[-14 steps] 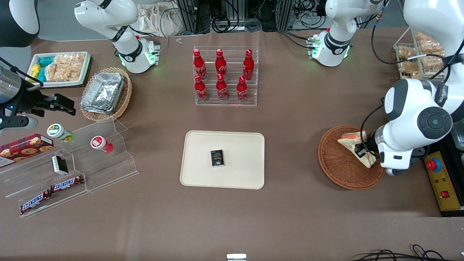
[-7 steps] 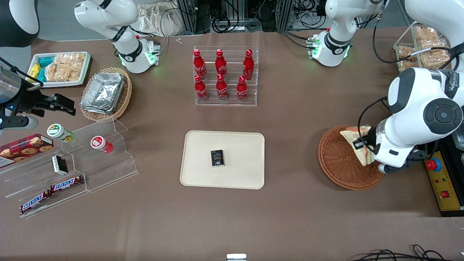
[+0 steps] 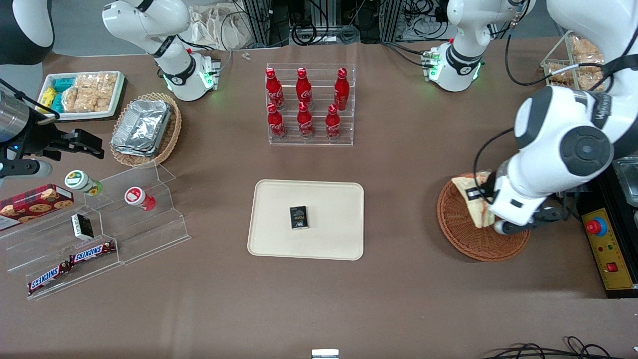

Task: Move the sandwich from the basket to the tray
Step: 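Carry the held sandwich over to the cream tray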

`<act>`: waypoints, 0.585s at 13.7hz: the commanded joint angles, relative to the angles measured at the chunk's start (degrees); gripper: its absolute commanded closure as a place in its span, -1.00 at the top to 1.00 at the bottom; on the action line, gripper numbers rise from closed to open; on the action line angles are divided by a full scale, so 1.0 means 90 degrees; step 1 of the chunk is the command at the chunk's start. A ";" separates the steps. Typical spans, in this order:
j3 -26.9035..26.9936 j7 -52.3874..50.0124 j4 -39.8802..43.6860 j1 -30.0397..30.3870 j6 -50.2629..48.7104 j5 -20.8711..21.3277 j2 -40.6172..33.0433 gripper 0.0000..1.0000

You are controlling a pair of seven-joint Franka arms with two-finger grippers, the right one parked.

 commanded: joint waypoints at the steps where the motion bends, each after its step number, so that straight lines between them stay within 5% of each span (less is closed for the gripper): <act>1: -0.0603 0.0059 0.0280 -0.0030 -0.0001 -0.0080 0.0320 -1.00; 4: -0.1180 -0.0067 0.0738 -0.0156 0.0670 -0.0061 0.1178 -1.00; 8: -0.0802 -0.0146 0.1432 -0.1345 0.1219 0.0338 0.2088 -1.00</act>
